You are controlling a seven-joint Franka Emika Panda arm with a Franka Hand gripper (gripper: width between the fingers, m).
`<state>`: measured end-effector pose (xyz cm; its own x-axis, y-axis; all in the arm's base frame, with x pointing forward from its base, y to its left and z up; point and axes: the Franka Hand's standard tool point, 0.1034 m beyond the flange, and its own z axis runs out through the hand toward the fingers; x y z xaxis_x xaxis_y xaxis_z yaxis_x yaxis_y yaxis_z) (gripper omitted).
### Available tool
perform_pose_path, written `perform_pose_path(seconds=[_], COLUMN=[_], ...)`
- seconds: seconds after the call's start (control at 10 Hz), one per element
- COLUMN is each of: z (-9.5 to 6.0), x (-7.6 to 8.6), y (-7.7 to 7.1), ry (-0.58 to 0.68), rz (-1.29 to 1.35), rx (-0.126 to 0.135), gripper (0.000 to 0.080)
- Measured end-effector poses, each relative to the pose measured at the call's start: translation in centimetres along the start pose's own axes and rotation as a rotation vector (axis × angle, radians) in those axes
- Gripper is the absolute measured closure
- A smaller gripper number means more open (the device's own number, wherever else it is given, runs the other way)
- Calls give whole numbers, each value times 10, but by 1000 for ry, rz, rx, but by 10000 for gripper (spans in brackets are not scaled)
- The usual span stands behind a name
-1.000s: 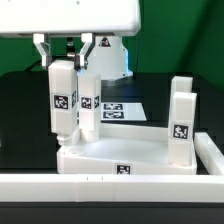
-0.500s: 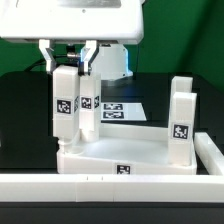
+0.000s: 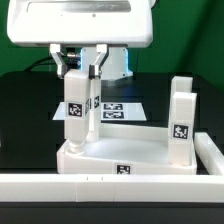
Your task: Assemble desk
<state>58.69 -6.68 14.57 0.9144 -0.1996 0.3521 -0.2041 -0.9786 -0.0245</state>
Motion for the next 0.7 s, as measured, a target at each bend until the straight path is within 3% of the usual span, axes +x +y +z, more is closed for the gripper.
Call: perform_pose_path(seconds=[0.7], z=[9], x=[-5], y=[3], ry=[-3], rz=[-5], rx=[-14], gripper=[508])
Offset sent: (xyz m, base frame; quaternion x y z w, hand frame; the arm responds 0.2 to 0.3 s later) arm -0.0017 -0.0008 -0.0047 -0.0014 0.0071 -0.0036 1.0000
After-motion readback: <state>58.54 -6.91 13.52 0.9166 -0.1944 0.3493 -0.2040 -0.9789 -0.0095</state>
